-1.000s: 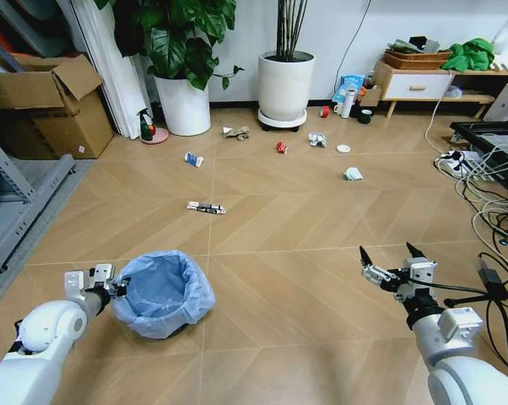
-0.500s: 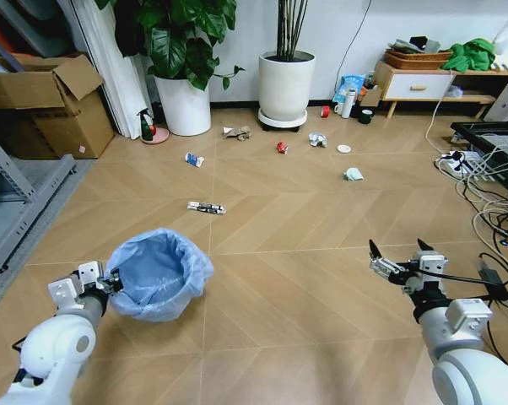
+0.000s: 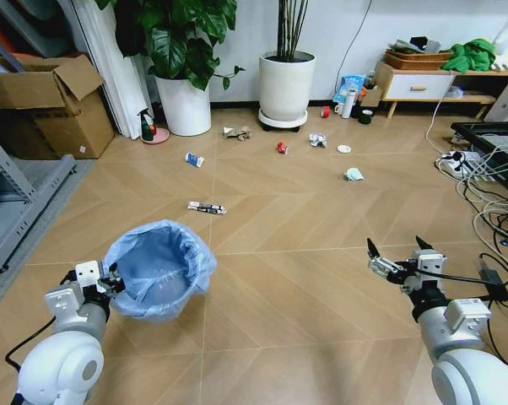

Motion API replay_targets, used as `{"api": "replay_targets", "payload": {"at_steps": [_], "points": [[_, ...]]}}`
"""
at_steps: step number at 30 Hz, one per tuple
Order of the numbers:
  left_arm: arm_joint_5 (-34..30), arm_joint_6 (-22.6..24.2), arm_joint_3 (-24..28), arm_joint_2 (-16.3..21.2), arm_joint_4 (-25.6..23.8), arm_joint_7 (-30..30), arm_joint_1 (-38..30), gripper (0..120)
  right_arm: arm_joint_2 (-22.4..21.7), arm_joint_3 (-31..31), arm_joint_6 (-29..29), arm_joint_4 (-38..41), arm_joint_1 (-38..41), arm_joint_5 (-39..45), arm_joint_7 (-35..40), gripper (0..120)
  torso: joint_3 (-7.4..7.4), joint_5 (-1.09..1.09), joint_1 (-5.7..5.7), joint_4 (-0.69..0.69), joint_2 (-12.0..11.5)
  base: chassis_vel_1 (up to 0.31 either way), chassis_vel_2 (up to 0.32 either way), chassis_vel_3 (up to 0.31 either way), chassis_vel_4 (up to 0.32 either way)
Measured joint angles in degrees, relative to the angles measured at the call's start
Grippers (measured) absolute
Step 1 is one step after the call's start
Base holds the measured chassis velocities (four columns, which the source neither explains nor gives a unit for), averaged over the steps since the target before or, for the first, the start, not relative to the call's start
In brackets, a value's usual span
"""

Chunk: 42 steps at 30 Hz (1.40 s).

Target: Pick up the trash bin and place the garbage on the floor into it.

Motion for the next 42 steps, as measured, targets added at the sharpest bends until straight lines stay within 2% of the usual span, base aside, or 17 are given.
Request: {"api": "replay_targets", "payload": {"at_steps": [11,42], "points": [[-0.22,-0.28,0.06,0.38,-0.18,0.15,-0.18,0,0.31,-0.06,0.25,-0.18,0.00,-0.65,-0.60,100,0.02,0.00,0.02,0.00,0.00,-0.117,0.118,0.124,-0.122],[-0.77,-0.72,0.09,0.65,0.19,0.29,-0.74,0,0.61,-0.48,0.85,-0.50,-0.55,-2.58,-1.64,100,0.01,-0.02,0.01,0.00,0.00,-0.073,0.228,0.076,-0.229]]}}
